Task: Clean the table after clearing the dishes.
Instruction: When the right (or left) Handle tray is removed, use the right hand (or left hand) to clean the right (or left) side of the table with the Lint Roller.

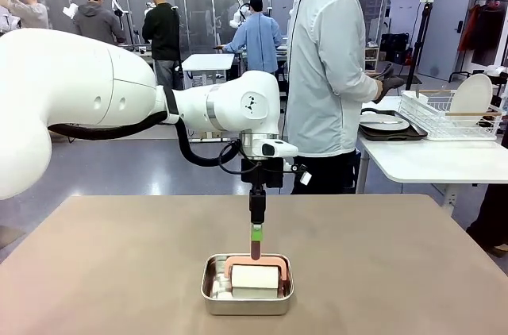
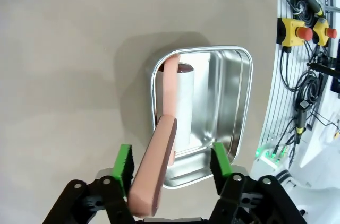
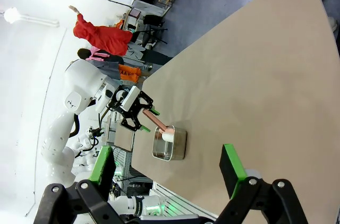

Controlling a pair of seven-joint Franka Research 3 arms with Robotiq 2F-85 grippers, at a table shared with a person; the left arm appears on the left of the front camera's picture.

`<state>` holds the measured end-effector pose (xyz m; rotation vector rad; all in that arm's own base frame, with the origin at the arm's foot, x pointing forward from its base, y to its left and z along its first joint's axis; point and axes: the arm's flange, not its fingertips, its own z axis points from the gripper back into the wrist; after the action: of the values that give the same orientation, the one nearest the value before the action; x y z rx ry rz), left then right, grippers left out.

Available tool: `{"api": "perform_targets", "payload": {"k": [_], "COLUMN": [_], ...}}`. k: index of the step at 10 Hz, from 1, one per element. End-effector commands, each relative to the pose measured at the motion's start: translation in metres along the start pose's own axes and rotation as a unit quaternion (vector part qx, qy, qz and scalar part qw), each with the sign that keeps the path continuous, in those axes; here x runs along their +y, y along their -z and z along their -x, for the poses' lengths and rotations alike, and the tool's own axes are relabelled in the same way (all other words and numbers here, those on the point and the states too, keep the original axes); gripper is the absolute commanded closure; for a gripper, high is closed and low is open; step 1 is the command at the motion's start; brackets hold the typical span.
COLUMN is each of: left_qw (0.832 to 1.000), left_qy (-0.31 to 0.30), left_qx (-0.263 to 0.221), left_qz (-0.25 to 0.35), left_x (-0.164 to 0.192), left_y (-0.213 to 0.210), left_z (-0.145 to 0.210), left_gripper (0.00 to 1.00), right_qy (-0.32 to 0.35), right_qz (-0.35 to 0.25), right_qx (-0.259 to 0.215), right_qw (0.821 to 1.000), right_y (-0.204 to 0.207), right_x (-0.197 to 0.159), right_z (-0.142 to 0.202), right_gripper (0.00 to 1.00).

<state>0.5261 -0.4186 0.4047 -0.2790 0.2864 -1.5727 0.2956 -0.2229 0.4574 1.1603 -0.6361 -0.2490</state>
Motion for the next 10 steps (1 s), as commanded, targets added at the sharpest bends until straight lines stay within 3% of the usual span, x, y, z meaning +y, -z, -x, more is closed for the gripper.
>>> {"api": "perform_targets", "payload": {"k": [1, 2, 3, 7, 10], "left_qw": [1.000, 1.000, 1.000, 0.999, 0.999], "left_qy": [-0.007, -0.008, -0.009, -0.025, -0.048], "left_qx": [0.004, 0.004, 0.003, 0.009, -0.005], "left_qz": [0.007, 0.009, 0.010, 0.018, -0.016], "left_x": [-0.004, -0.004, -0.004, -0.006, -0.047], "left_y": [0.004, 0.004, 0.005, 0.000, -0.049], "left_z": [0.005, 0.006, 0.006, 0.007, 0.010], "left_gripper": [1.00, 0.76, 1.00, 1.00, 1.00], "right_qy": [-0.008, -0.008, -0.008, -0.008, -0.008], "right_qz": [-0.005, -0.005, -0.005, -0.005, -0.005], "right_qx": [0.000, 0.000, 0.000, 0.000, 0.000], "right_qw": [1.000, 1.000, 1.000, 1.000, 1.000], "right_y": [-0.001, -0.001, -0.001, -0.001, -0.001], "right_x": [0.002, 0.002, 0.002, 0.002, 0.002], "right_z": [0.000, 0.000, 0.000, 0.000, 0.000], "right_gripper": [0.00, 0.00, 0.00, 0.00, 0.00]}}
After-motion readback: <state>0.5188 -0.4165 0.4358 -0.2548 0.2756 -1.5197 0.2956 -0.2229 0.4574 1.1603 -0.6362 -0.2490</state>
